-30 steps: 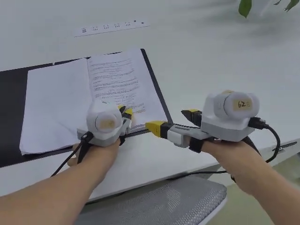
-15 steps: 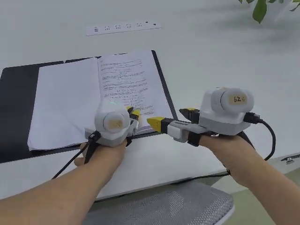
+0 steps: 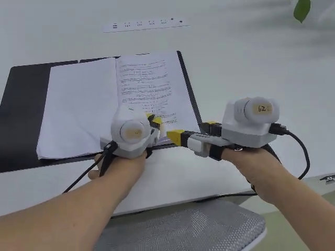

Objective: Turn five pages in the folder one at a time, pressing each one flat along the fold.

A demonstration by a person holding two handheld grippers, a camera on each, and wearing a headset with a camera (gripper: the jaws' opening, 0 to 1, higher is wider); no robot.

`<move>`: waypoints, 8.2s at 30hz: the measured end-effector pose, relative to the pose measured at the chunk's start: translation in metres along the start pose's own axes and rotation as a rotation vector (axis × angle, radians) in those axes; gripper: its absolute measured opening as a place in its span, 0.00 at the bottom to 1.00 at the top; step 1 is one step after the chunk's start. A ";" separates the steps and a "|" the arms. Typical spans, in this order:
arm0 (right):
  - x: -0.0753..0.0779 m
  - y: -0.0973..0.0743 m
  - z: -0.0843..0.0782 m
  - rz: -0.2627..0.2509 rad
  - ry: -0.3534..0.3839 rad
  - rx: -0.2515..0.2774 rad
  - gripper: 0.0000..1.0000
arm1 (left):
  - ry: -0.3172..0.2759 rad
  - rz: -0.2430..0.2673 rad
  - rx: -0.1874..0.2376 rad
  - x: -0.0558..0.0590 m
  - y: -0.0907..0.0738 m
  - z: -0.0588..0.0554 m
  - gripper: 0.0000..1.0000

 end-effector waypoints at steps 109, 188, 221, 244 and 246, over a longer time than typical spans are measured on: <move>-0.196 0.076 0.040 0.108 0.013 0.055 0.00 | -0.066 0.063 0.162 -0.148 -0.178 0.090 0.25; -0.149 0.115 -0.015 -0.020 -0.031 0.024 0.00 | -0.070 0.103 -0.137 -0.176 -0.146 0.001 0.24; -0.078 0.194 0.028 0.012 -0.134 0.124 0.00 | -0.023 0.207 -0.090 -0.178 -0.146 -0.021 0.27; -0.055 0.233 0.049 -0.036 -0.126 0.176 0.00 | -0.031 0.214 -0.072 -0.177 -0.144 -0.023 0.27; -0.050 0.239 0.051 -0.040 -0.122 0.177 0.00 | -0.030 0.215 -0.072 -0.176 -0.145 -0.023 0.27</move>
Point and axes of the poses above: the centre of the closed fingertips' face, and the gripper's own axes: y roughly forward along the fingers, x roughly to its right, z roughly out of its top, the point moved 7 cm from there along -y, roughly backward along the fingers, and after that the axes turned 12 degrees about x, right-handed, at the moved point
